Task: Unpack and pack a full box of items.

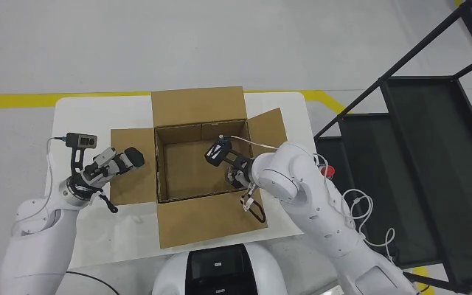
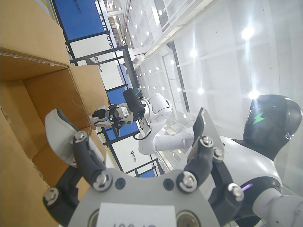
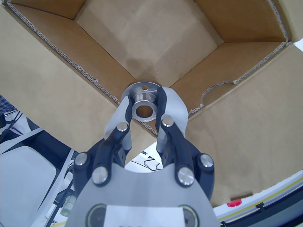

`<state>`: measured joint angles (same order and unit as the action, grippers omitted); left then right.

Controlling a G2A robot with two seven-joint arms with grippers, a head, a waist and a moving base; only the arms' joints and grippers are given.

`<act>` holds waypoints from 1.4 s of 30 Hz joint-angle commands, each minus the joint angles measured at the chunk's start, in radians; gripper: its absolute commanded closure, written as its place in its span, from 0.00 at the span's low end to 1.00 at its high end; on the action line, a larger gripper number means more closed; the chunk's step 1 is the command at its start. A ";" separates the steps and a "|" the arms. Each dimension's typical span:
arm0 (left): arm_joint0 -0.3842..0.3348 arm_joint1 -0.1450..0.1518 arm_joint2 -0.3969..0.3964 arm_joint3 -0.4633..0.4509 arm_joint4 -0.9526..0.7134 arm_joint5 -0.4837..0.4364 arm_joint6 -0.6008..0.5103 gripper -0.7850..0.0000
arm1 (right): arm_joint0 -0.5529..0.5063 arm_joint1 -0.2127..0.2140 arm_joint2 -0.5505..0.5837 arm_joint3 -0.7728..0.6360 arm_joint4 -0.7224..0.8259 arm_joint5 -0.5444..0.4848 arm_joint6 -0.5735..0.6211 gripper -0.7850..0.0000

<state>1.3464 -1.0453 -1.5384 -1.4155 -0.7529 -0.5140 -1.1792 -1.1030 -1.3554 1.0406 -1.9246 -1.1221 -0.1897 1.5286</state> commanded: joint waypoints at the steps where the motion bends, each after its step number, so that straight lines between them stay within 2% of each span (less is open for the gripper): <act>1: 0.000 0.000 0.000 0.000 0.000 0.000 0.000 0.00 | -0.015 0.004 0.011 -0.008 -0.003 -0.007 -0.023 1.00; 8: 0.000 0.000 0.000 0.000 0.000 0.000 0.000 0.00 | -0.088 0.030 0.102 -0.127 0.037 -0.052 0.007 1.00; 14: 0.000 0.000 0.000 0.000 0.000 0.000 0.000 0.00 | -0.162 0.061 0.209 -0.252 0.155 -0.094 0.007 1.00; 22: 0.000 0.000 0.000 0.000 0.000 0.000 0.000 0.00 | -0.288 0.140 0.410 -0.368 0.319 -0.112 -0.010 1.00; 32: 0.000 0.000 0.000 0.000 0.000 0.000 0.000 0.00 | -0.530 0.232 0.688 -0.406 0.452 -0.183 -0.081 1.00; 37: 0.000 0.000 0.000 0.000 0.000 0.000 0.000 0.00 | -0.612 0.256 0.740 -0.413 0.504 -0.227 -0.125 1.00; 42: 0.000 0.000 0.000 0.000 0.000 0.000 0.000 0.00 | -0.612 0.256 0.740 -0.413 0.504 -0.227 -0.125 1.00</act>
<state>1.3464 -1.0453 -1.5384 -1.4155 -0.7529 -0.5140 -1.1792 -1.7154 -1.0997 1.7804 -2.3380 -0.6177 -0.4166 1.4035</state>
